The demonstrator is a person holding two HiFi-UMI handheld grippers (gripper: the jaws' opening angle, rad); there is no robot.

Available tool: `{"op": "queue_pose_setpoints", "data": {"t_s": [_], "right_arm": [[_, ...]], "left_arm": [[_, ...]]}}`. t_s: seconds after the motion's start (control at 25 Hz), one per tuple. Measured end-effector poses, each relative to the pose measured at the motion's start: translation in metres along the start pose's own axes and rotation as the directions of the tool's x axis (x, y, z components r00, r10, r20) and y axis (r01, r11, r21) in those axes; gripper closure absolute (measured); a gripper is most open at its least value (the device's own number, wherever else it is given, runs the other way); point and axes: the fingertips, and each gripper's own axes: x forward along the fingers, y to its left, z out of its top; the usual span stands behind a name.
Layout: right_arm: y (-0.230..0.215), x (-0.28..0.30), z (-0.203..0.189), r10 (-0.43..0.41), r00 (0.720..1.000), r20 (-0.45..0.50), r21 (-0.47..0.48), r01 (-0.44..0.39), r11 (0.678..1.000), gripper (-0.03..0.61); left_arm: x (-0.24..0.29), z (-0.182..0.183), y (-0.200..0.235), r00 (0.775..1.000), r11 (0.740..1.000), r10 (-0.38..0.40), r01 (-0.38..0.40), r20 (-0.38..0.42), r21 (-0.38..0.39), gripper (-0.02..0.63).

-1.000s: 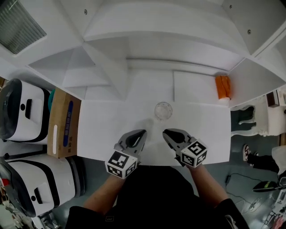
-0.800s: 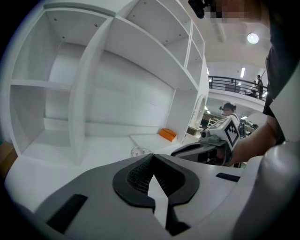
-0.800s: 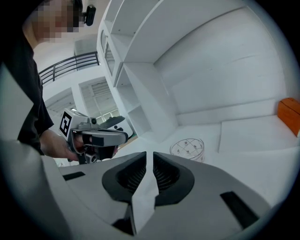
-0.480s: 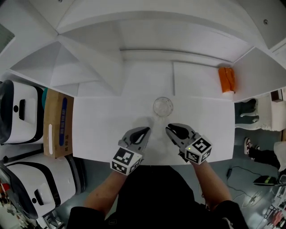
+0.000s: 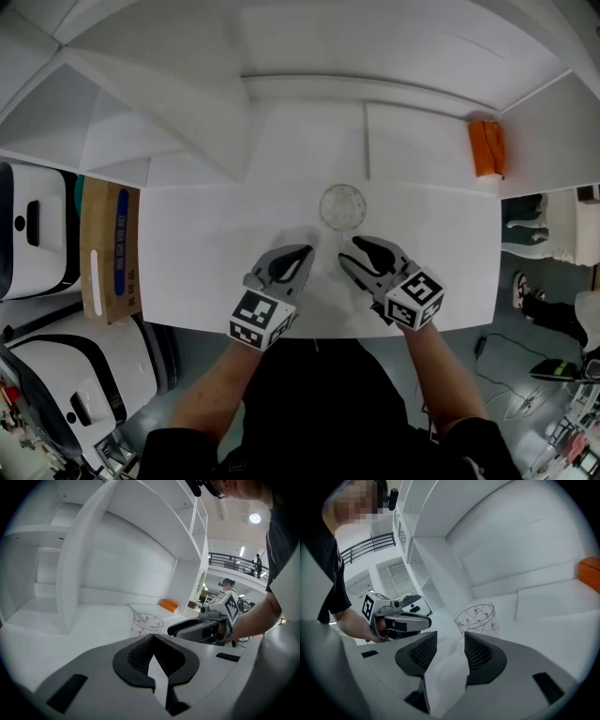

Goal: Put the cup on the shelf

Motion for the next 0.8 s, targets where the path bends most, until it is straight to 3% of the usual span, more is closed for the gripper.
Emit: {"op": "queue_pose_setpoints", "data": {"t_s": [0.8], "right_arm": [[-0.005,0.025,-0.018,0.03,0.998,-0.046,0.079,-0.026,0.996,0.426]], "left_arm": [[0.022,-0.014,-0.006,0.997,0.998,-0.058,0.058,-0.048,-0.006,0.603]]}}
